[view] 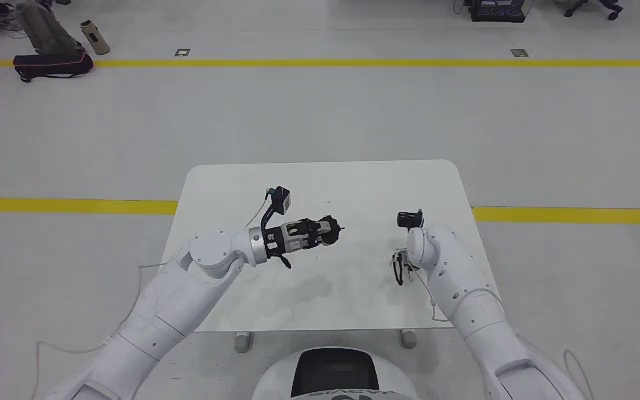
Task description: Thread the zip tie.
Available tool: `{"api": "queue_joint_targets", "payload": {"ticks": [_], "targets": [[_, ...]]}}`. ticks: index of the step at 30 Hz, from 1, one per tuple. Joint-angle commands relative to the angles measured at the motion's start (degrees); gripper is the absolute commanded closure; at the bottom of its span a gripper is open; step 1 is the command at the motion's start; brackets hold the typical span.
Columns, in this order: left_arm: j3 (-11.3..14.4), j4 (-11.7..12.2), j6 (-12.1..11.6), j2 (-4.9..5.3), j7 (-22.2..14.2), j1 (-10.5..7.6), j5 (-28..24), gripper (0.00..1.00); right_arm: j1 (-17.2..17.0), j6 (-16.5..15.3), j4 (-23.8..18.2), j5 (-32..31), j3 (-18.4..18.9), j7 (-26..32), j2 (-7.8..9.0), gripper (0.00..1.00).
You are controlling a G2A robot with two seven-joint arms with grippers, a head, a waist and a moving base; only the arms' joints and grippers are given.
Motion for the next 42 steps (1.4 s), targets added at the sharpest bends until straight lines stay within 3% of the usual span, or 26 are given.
{"api": "queue_joint_targets", "payload": {"ticks": [1,2,4,10,21,42], "targets": [[0.0,0.0,0.0,0.00,0.0,0.00,0.0,1.00,-0.1,0.0,-0.1,-0.1,0.1,0.1,0.03,1.00],[0.0,0.0,0.0,0.00,0.0,0.00,0.0,1.00,-0.1,0.0,0.0,-0.1,0.1,0.1,0.03,0.99],[0.0,0.0,0.0,0.00,0.0,0.00,0.0,1.00,0.0,0.0,0.4,-0.3,0.1,0.0,0.01,0.87],[0.0,0.0,0.0,0.00,0.0,0.00,0.0,1.00,0.4,0.0,1.3,-0.2,0.0,-0.2,-0.12,0.81],[0.0,0.0,0.0,0.00,0.0,0.00,0.0,1.00,1.8,0.0,3.7,0.1,-0.7,-0.6,-0.57,0.83],[0.0,0.0,0.0,0.00,0.0,0.00,0.0,1.00,0.8,-0.5,1.5,-1.2,0.7,0.2,-0.23,0.80]]}}
